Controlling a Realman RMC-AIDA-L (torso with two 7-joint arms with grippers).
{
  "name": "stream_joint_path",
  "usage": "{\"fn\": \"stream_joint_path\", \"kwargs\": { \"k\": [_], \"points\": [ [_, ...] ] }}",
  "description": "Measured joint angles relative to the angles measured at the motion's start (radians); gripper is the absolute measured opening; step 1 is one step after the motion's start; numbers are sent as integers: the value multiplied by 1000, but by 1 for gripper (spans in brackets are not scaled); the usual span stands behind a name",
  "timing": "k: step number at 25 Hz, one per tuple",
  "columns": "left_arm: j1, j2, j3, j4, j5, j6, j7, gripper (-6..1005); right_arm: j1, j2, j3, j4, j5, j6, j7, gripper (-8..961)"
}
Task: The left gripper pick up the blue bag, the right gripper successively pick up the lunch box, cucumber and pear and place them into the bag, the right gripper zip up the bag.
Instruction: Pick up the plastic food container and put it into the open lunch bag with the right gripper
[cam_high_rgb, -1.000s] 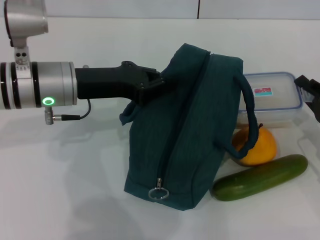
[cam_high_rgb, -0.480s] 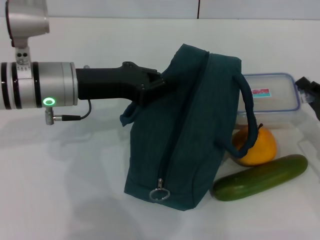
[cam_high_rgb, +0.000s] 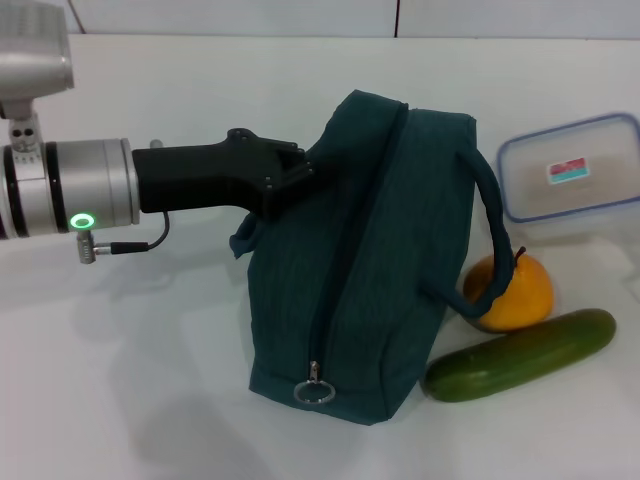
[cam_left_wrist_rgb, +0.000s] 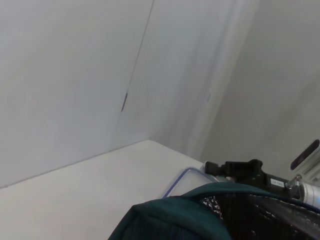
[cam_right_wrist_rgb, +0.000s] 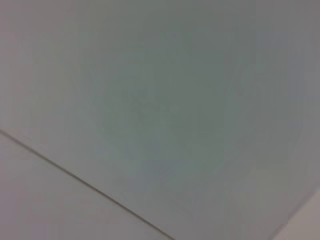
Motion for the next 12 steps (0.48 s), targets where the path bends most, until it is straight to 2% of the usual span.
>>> {"fn": "stream_joint_path", "kwargs": {
  "k": [5, 12],
  "points": [
    [11, -1, 1, 0, -23, 4, 4, 45, -39, -2, 11, -55, 15, -48, -73, 98],
    [8, -1, 10, 7, -40, 10, 13, 45, -51, -10, 6, -77, 14, -139, -167, 98]
  ]
}}
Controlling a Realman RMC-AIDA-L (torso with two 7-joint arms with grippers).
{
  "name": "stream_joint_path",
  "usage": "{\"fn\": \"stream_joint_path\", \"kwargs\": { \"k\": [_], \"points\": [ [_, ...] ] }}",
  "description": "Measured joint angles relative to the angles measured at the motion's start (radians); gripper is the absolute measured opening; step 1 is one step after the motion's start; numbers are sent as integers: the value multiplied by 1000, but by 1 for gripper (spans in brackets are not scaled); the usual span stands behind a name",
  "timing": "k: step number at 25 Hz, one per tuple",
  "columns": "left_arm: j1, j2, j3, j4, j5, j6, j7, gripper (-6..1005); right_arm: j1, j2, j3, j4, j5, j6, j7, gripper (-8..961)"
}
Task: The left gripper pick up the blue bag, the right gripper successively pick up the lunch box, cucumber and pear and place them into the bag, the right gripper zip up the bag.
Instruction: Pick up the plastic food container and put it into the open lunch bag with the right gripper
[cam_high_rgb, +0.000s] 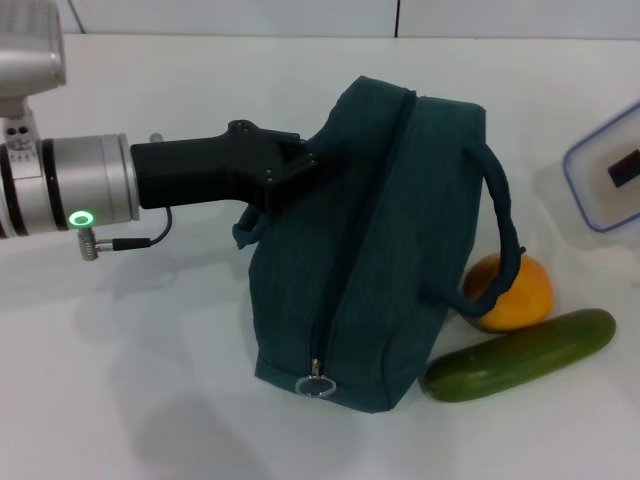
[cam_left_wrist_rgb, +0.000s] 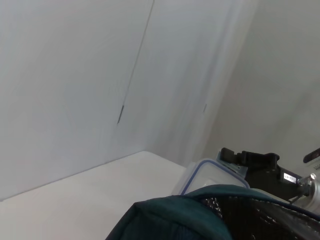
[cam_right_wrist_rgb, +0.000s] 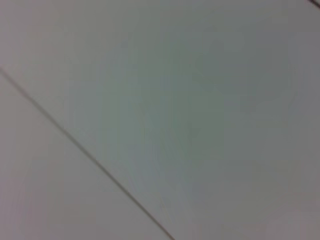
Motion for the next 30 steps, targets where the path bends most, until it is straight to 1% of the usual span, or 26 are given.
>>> {"fn": "stream_joint_path", "kwargs": {
  "k": [7, 12, 19, 24, 29, 30],
  "points": [
    [-10, 2, 19, 1, -8, 0, 2, 45, 2, -3, -7, -24, -3, -44, -27, 97],
    [-17, 2, 19, 2, -6, -6, 4, 45, 17, -5, -12, -75, -12, -64, 16, 97],
    [-25, 2, 19, 10, -5, -11, 4, 45, 92, -6, -40, -173, -19, -85, 141, 96],
    [-32, 1, 26, 10, -4, -16, 1, 45, 183, -3, -83, -258, -25, -86, 230, 95],
    [-43, 1, 41, 6, -4, -35, -5, 45, 272, 0, -127, -275, -25, -86, 262, 95],
    [-44, 1, 42, 5, -4, -37, -7, 45, 272, 0, -127, -275, -25, -86, 262, 95]
  ]
}}
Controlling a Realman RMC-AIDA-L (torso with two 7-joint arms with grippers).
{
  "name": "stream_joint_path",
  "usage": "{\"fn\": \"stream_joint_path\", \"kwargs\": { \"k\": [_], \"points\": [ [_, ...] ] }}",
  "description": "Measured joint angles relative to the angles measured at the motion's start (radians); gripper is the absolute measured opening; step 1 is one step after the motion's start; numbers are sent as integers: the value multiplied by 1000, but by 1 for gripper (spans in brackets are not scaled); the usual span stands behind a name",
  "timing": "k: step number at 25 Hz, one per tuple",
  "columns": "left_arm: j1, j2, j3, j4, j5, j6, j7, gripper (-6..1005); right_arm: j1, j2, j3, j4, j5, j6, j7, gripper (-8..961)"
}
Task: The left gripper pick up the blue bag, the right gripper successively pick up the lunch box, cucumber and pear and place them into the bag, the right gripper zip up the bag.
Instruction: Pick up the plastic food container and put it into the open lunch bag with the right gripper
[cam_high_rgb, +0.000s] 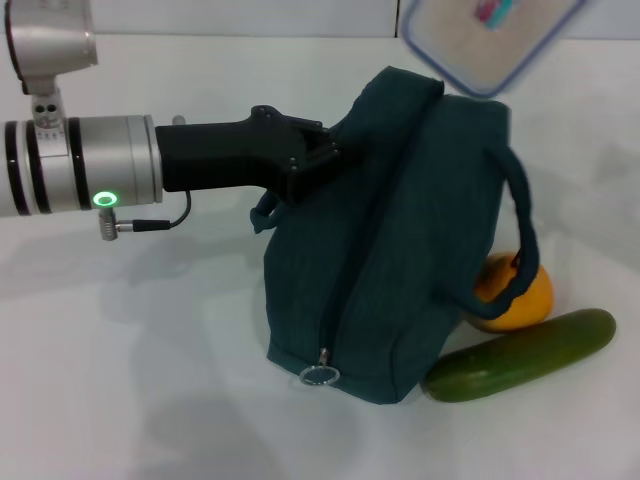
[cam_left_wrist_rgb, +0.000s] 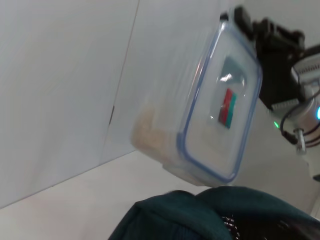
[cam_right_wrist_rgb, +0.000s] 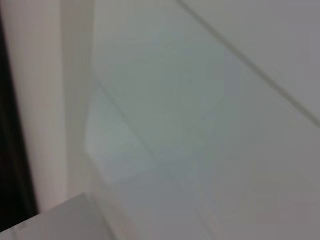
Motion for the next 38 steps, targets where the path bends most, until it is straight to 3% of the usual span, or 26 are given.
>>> {"fn": "stream_joint_path", "kwargs": {
  "k": [4, 9, 26, 38],
  "points": [
    [-3, 0, 10, -1, 0, -3, -9, 45, 71, 3, -11, -9, 0, 4, 16, 95],
    [-6, 0, 12, 1, -3, -10, -11, 45, 96, 5, -59, -15, 1, 11, 26, 95],
    [-11, -1, 12, -25, -7, -48, -9, 45, -58, 3, -152, -26, -44, -57, -59, 96],
    [-7, -2, 12, -27, -7, -56, -8, 45, -80, 5, -154, -74, -237, 21, -102, 96]
  ]
}}
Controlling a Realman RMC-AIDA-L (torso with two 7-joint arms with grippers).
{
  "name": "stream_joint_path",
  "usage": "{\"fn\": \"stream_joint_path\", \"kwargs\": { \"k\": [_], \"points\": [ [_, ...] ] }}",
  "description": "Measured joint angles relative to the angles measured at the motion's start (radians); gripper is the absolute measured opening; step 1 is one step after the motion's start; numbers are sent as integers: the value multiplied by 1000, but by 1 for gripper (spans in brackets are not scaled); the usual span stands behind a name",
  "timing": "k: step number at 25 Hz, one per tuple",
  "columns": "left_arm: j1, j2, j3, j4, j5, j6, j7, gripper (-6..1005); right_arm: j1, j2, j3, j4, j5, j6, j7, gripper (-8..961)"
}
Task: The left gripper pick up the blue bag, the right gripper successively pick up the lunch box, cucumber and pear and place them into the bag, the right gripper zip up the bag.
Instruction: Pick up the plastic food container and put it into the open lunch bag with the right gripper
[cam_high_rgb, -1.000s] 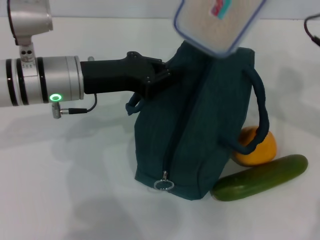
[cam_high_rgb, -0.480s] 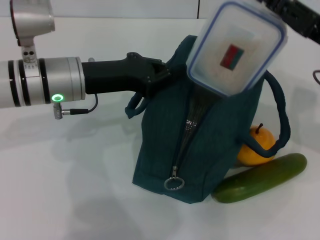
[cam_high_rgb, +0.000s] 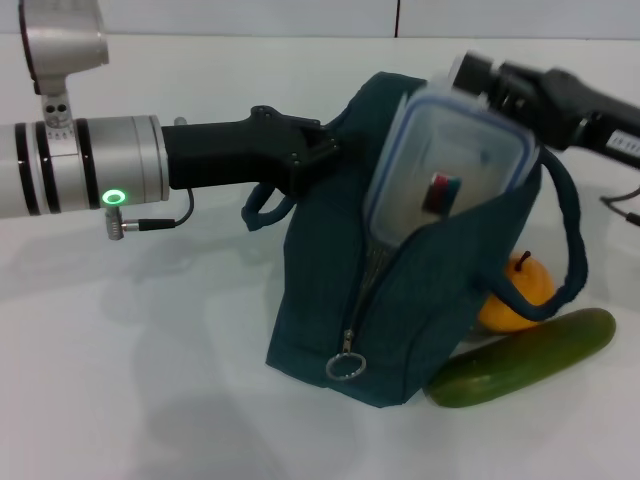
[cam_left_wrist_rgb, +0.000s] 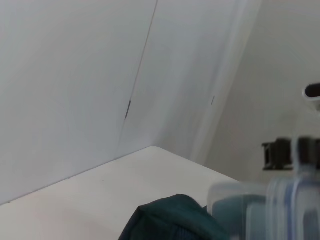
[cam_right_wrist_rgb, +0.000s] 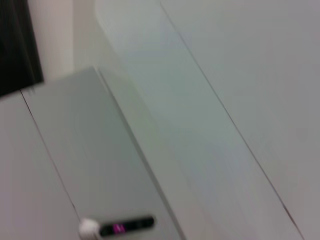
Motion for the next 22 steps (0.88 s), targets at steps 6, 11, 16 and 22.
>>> {"fn": "stream_joint_path", "kwargs": {
  "k": [6, 11, 16, 22],
  "points": [
    [-7, 0, 0, -9, -2, -9, 0, 45, -8, 5, -19, -12, -48, 71, -59, 96],
    [-8, 0, 0, -9, -6, -9, -1, 45, -9, 5, -35, -14, -49, 102, -97, 95],
    [-9, 0, 0, -9, -18, -9, -2, 45, -9, 1, -32, -17, -48, 106, -101, 95],
    [-10, 0, 0, -9, -18, -9, 1, 45, 5, -1, -39, -19, -65, 125, -86, 127]
  ]
}}
